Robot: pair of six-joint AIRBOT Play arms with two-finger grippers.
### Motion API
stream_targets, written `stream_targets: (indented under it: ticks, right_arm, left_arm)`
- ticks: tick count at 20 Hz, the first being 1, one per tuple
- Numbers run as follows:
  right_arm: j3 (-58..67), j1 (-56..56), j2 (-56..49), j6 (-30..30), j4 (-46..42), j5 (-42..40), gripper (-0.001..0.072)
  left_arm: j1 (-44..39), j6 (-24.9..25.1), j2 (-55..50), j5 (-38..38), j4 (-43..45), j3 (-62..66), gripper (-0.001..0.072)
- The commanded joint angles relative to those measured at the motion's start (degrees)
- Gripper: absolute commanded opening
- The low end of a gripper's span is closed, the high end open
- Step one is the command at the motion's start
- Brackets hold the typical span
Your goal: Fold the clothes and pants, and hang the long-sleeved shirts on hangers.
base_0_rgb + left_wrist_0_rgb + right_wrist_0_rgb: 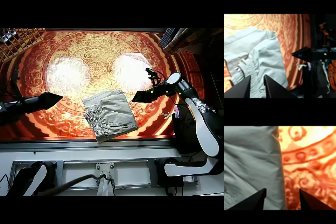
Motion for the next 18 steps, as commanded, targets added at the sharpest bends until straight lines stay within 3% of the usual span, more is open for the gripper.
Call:
stream_targets:
  ticks: [1, 3, 9, 10, 11, 12, 18]
  right_arm:
    - [-0.09, 0.61, -3.61, -3.1, 2.4, -0.11, 0.0491]
    - [-0.57, 2.51, -4.81, -3.5, 2.49, -0.98, 0.0491]
    - [-1.53, 9.84, -7.91, -2.19, 2.99, -6.08, 0.0468]
    - [-1.53, 10.97, -8.07, -1.7, 2.95, -7.08, 0.0332]
    - [-1.46, 11.74, -8.0, -0.55, 2.73, -8.15, 0.0114]
    - [-1.42, 11.98, -7.89, 1.36, 2.71, -8.79, 0.0019]
    - [-1.42, 10.82, -1.64, 5.77, -3.69, -8.94, 0.0018]
  left_arm:
    - [-0.2, 3.32, -0.04, 0.04, 0.0, 0.0, 0.0187]
    - [-1.33, 5.62, -0.04, 1.29, 0.02, 0.13, 0.02]
    - [-6.03, 6.23, -0.09, 3.04, 1.51, 2.47, 0.0201]
    - [-6.23, 6.21, -0.07, 3.06, 1.36, 2.67, 0.0201]
    - [-6.23, 6.21, -0.07, 3.06, 1.31, 2.64, 0.0201]
    - [-6.21, 6.21, -0.09, 3.04, 1.33, 2.64, 0.0201]
    - [-6.21, 6.23, -0.09, 3.06, 1.36, 2.64, 0.0201]
